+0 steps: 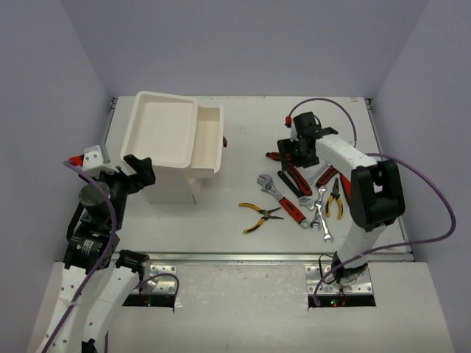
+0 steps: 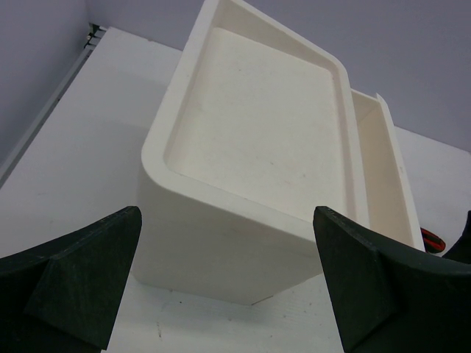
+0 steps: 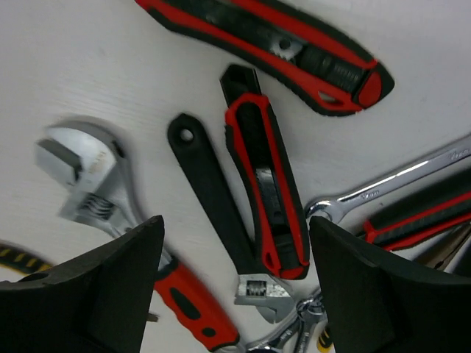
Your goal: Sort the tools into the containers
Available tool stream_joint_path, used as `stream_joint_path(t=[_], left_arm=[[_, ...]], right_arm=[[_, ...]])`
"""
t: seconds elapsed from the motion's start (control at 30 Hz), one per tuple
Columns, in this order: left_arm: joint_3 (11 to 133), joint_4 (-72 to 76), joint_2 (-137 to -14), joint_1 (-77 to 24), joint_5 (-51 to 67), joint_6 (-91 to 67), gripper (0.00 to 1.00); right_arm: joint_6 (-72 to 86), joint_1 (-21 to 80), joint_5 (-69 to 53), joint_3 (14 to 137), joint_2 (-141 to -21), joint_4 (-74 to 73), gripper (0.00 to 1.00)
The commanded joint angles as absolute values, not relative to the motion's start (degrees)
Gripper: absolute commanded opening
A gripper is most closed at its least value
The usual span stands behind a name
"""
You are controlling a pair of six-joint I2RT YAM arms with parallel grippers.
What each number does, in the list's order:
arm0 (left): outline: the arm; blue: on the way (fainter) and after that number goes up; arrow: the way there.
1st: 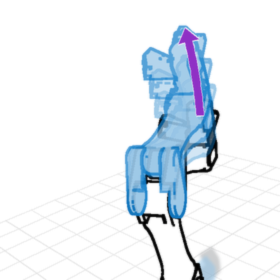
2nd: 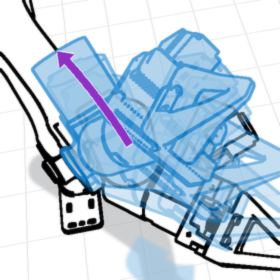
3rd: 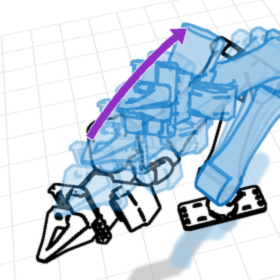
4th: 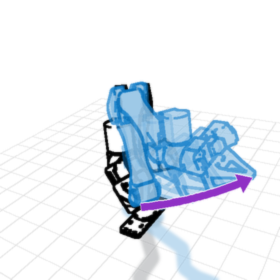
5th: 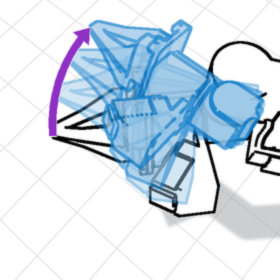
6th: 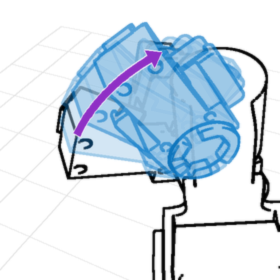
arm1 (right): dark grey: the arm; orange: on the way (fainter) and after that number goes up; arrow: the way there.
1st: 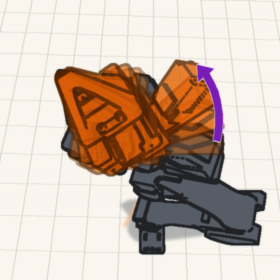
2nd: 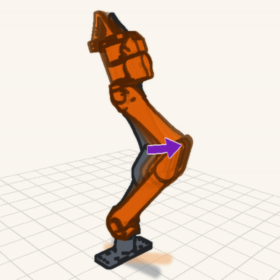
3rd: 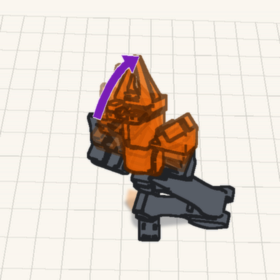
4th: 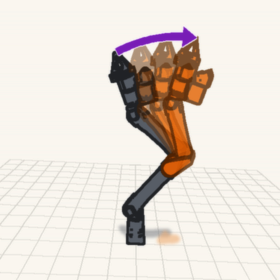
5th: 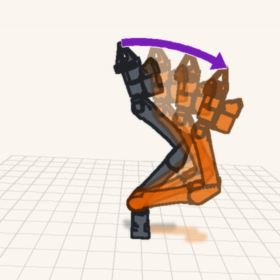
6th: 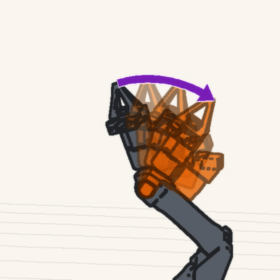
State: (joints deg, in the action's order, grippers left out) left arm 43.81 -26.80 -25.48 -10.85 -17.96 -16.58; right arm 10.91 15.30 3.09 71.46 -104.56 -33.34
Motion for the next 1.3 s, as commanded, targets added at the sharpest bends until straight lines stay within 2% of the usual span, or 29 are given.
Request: stream_joint_path(t=[0.0,0.17,0.23,0.5,0.8,0.9,1.0,1.1,1.27], left_arm=[[43.9,-25.1,-24.9,-11.4,-17.1,-16.5,1.0],[43.8,-25.1,-24.7,-11.8,-16.9,-16.4,1.0],[43.8,-25.0,-24.6,-11.9,-16.8,-16.4,1.0],[43.8,-24.9,-24.4,-12.3,-16.6,-16.4,1.0],[43.8,-24.9,-24.5,-12.3,-16.6,-16.3,1.0],[43.8,-24.9,-24.5,-12.3,-16.5,-16.3,1.0],[43.8,-24.9,-24.3,-12.4,-16.6,-16.3,1.0],[43.8,-24.9,-24.4,-12.4,-16.5,-16.3,1.0],[43.7,-24.9,-24.3,-12.4,-16.6,-16.3,1.0]], right_arm=[[7.1,16.1,12.1,73.4,-107.0,-36.4,0.78],[5.6,15.3,12.8,73.8,-110.5,-35.4,0.72],[5.5,14.9,11.9,74.4,-112.7,-35.3,0.63],[5.1,12.1,3.3,74.0,-112.4,-33.8,0.48],[5.0,10.6,-3.2,74.0,-111.4,-33.8,0.48],[4.9,10.5,0.8,74.4,-113.1,-34.2,0.38],[5.3,10.5,2.0,73.4,-114.1,-33.2,0.33],[6.1,10.9,0.6,73.8,-114.2,-33.4,0.18],[9.4,11.2,-0.9,72.6,-106.5,-32.6,0.06]])
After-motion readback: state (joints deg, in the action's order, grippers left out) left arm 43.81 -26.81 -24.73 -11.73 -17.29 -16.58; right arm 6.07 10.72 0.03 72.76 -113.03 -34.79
